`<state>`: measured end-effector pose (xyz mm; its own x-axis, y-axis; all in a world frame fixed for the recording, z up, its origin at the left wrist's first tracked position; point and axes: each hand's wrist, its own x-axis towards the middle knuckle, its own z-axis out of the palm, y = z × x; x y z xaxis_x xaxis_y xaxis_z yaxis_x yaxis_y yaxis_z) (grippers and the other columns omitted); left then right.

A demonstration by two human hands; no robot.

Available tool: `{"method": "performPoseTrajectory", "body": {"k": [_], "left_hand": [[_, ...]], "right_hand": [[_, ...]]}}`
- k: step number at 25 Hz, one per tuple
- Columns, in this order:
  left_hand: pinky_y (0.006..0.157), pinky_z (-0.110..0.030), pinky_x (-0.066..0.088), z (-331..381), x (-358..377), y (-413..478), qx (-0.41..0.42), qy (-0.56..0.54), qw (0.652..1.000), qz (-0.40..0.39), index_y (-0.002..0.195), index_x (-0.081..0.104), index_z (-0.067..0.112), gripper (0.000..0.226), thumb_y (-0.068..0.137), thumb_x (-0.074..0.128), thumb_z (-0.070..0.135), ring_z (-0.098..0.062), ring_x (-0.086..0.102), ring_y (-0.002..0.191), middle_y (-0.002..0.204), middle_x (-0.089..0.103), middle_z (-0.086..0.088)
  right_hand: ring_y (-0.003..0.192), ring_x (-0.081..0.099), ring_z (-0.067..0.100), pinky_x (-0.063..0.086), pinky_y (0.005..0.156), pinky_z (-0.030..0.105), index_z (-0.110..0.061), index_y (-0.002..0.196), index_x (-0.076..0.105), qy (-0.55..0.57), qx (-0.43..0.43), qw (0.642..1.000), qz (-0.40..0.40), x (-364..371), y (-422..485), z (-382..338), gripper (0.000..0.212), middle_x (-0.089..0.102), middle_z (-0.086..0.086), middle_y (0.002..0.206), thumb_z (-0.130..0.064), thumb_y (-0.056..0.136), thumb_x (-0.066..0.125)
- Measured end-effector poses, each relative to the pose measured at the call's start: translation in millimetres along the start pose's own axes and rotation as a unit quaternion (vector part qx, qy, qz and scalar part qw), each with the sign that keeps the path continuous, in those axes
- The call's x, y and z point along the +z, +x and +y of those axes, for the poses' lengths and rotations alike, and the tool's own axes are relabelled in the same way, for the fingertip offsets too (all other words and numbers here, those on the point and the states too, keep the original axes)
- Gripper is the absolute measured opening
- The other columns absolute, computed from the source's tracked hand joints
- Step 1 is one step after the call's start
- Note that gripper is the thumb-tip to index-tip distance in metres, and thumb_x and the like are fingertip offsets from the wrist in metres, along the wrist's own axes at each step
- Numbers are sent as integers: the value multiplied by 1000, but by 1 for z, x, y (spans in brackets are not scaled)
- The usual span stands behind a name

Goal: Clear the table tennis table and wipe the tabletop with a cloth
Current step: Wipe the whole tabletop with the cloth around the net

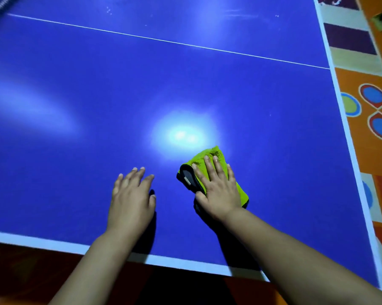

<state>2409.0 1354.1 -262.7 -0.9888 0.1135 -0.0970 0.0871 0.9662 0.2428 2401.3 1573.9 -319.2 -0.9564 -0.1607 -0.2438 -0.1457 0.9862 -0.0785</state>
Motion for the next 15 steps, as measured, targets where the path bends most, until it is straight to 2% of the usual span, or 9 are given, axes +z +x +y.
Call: {"method": "performPoseTrajectory", "body": {"k": [3, 6, 10, 15], "left_hand": [[109, -48, 26, -8, -2, -31, -9, -1, 1000, 2, 116, 64, 9, 44, 73, 73, 13, -32, 45, 128, 132, 55, -14], [107, -49, 29, 8, -1, -41, 18, -1, 1000, 4, 113, 65, 9, 44, 70, 76, 14, -33, 48, 124, 129, 57, -15], [101, -52, 35, 42, 4, -29, 72, 1, 997, 3, 107, 68, 8, 47, 63, 81, 12, -35, 55, 117, 122, 61, -17], [102, -52, 35, 94, 18, 16, 86, 8, 996, -1, 108, 67, 8, 46, 64, 80, 12, -34, 54, 118, 123, 61, -16]], "right_hand": [[146, 21, 27, 17, 115, 53, -37, 147, 33, -2, -53, 998, 28, 14, -40, -29, 76, 24, 4, 158, -46, 71, 38], [146, 18, 26, 14, 113, 52, -38, 148, 29, -5, -132, 991, 24, 22, -82, -34, 80, 23, 4, 158, -46, 69, 42], [147, 13, 22, 8, 116, 48, -39, 148, 28, -6, -240, 971, 15, 25, -102, 16, 78, 19, -1, 159, -43, 71, 44], [146, 18, 23, 14, 118, 50, -37, 146, 35, 15, -191, 981, 27, 6, -44, 104, 75, 25, -1, 158, -40, 71, 42]]}}
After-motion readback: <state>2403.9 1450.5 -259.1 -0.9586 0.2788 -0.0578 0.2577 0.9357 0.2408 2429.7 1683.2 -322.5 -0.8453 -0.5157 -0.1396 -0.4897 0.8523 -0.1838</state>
